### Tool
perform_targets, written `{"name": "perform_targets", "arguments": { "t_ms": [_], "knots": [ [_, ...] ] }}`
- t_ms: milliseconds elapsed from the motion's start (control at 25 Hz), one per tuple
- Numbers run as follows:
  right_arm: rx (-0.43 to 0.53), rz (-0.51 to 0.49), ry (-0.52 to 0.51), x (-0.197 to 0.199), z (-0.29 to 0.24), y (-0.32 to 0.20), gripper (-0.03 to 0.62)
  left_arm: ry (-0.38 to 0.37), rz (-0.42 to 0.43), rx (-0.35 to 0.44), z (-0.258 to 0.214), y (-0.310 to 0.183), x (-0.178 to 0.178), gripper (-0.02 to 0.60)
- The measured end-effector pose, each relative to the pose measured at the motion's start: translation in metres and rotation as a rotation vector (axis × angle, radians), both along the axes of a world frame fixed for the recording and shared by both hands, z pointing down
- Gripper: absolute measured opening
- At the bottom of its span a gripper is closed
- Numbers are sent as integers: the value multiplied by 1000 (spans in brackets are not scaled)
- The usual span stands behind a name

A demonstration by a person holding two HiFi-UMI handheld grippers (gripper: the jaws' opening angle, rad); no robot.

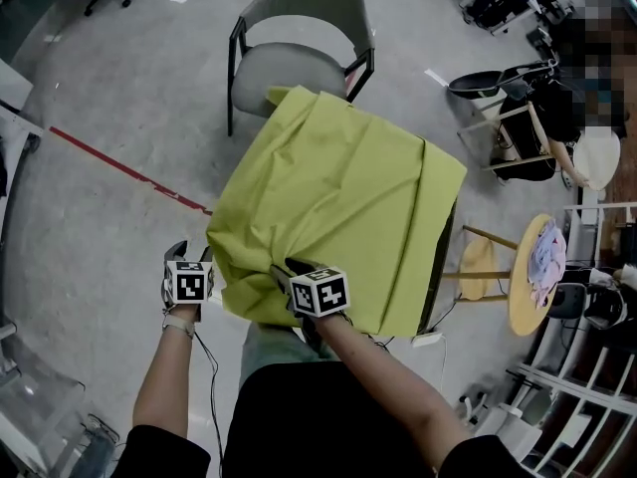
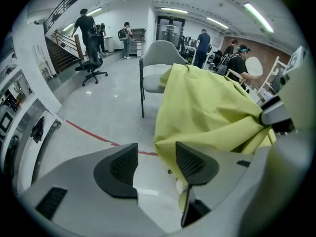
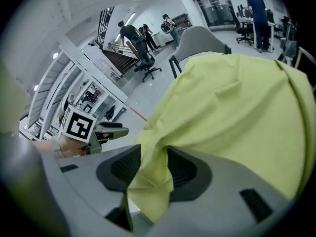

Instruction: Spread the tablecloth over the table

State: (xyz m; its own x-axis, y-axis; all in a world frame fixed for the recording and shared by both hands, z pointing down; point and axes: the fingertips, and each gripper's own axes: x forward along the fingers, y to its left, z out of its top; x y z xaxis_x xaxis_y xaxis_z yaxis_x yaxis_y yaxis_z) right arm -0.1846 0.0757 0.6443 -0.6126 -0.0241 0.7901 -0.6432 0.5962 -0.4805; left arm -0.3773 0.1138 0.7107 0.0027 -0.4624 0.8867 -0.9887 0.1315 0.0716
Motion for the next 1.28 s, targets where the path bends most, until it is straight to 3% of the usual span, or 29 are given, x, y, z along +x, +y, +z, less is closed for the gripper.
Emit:
{"name": "perform_targets", "arguments": {
  "t_ms": [160,360,720,1280],
  "knots": [
    [25,4,-21,2,-8,2,204,24,14,11,-8,7,12,264],
    [98,71,-6,25,-23,-14,213,30,53,43,-24,8,31,267],
    [184,329,72,131,-34,-51,219,63,196,85,-57,-21,94,267],
    [226,571,185,296,-30,-10,242,86,506,102,-83,-45,218,267]
  ]
}}
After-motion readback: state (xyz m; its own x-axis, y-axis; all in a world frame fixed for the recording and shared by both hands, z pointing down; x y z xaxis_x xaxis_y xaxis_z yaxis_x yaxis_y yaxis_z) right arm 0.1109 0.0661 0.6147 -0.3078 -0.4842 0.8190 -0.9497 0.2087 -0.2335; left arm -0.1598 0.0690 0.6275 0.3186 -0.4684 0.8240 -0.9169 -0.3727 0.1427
